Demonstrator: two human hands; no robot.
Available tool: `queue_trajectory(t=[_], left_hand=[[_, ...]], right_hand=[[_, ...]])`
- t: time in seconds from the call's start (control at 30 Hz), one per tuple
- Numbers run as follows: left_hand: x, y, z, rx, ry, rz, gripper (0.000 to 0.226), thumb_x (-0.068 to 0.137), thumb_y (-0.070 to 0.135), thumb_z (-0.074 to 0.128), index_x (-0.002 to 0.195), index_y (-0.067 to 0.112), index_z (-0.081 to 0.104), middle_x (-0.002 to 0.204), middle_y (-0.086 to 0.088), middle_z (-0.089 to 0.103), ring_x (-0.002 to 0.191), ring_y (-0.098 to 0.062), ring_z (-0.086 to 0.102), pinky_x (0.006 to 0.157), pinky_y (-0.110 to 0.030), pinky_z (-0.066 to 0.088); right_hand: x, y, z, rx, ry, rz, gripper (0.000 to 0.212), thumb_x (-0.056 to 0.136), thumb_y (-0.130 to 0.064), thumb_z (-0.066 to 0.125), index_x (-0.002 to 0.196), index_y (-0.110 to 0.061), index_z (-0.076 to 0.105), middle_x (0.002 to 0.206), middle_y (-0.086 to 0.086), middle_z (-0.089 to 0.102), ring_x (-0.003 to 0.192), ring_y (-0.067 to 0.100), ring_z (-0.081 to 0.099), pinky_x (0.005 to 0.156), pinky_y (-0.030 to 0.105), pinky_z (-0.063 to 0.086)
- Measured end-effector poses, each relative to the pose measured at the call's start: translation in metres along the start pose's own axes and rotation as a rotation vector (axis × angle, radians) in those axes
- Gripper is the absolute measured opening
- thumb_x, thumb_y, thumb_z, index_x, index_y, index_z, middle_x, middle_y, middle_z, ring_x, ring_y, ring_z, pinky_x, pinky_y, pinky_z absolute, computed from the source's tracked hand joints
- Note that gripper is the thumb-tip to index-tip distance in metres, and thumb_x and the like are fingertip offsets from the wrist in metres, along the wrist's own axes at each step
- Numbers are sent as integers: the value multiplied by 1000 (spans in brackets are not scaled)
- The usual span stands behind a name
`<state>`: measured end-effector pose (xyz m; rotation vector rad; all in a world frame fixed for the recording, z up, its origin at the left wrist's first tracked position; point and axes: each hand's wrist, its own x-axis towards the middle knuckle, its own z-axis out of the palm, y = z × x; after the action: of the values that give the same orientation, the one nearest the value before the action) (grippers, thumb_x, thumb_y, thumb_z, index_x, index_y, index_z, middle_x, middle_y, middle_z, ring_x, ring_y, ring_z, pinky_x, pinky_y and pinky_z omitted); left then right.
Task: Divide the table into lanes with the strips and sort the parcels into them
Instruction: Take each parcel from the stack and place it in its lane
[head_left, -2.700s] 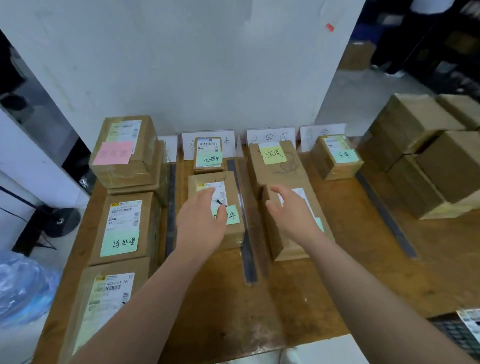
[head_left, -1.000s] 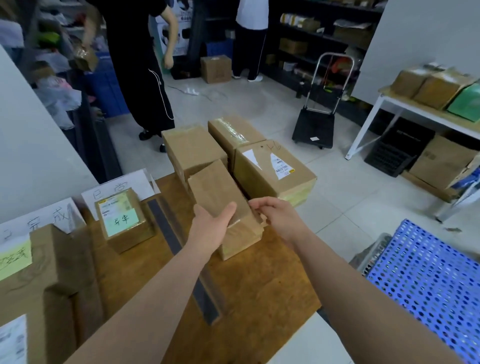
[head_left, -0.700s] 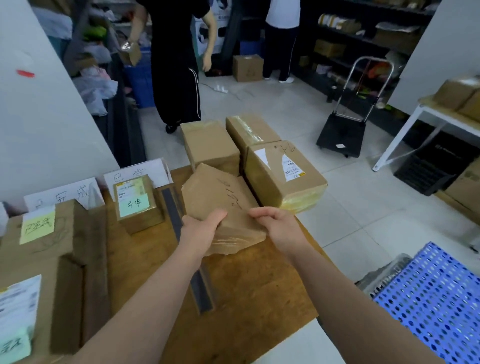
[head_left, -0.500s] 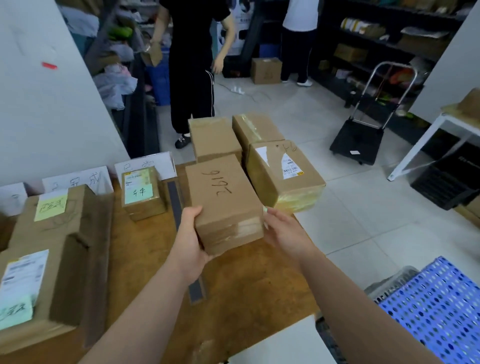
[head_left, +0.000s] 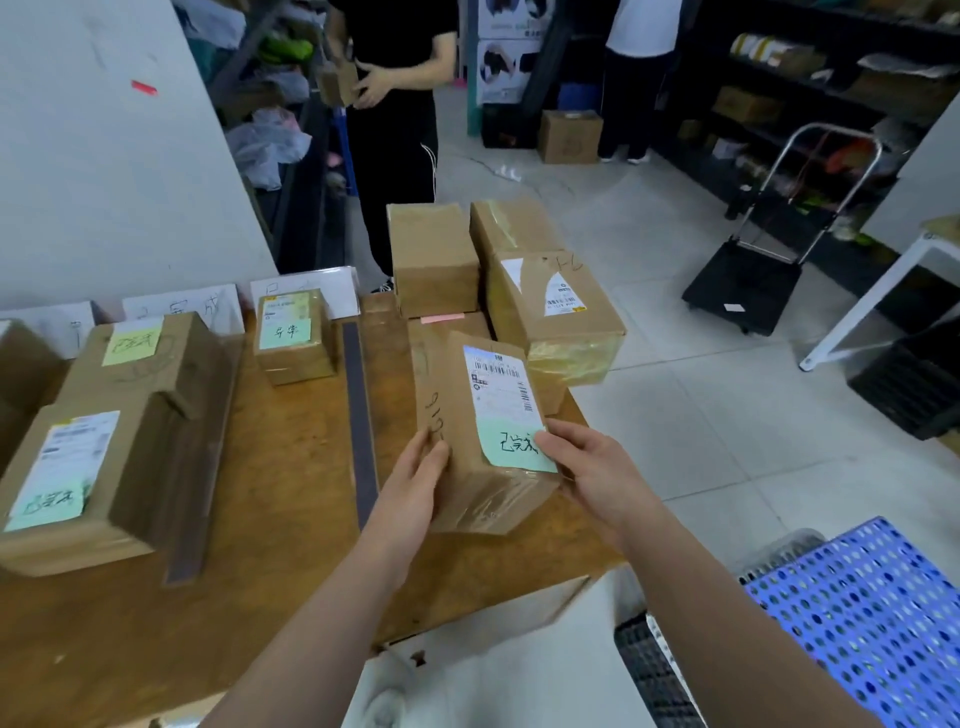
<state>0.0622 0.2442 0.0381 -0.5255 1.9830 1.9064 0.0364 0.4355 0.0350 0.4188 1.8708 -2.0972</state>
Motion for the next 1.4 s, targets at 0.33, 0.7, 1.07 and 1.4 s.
queue_trajectory(t=[0.33, 0.7, 1.07, 1.4], left_hand=[[-21, 10, -12, -89, 2, 36, 97, 62, 71, 60, 149, 41, 33, 128, 7, 60, 111, -16, 59, 93, -36, 50], [-45, 15, -126, -219, 144, 156, 77, 71, 69, 61, 141, 37, 47, 117, 8, 70, 105, -17, 66, 77, -33, 53], [-94, -15, -317, -165, 169, -24, 38, 89, 56, 58, 114, 29, 62, 108, -6, 72, 101, -29, 68, 94, -52, 53], [-111, -75, -406, -102, 59, -245, 39, 93, 49, 53, 120, 21, 59, 113, -11, 70, 108, -31, 64, 98, -55, 49]], right_hand=[[-16, -21, 27, -136, 6, -140, 31, 91, -32, 65, 122, -28, 62, 103, -10, 73, 96, 10, 68, 86, 33, 57], [-28, -41, 155, -196, -159, -219, 37, 94, -33, 60, 131, -27, 56, 107, -10, 71, 92, 6, 68, 69, 25, 54], [-63, -2, 324, -301, -286, -96, 39, 89, -36, 67, 125, -26, 58, 94, -11, 75, 80, 5, 72, 65, 27, 58], [-86, 70, 396, -339, -298, 145, 18, 88, -31, 69, 105, -28, 63, 92, -8, 76, 80, 8, 72, 63, 27, 58]])
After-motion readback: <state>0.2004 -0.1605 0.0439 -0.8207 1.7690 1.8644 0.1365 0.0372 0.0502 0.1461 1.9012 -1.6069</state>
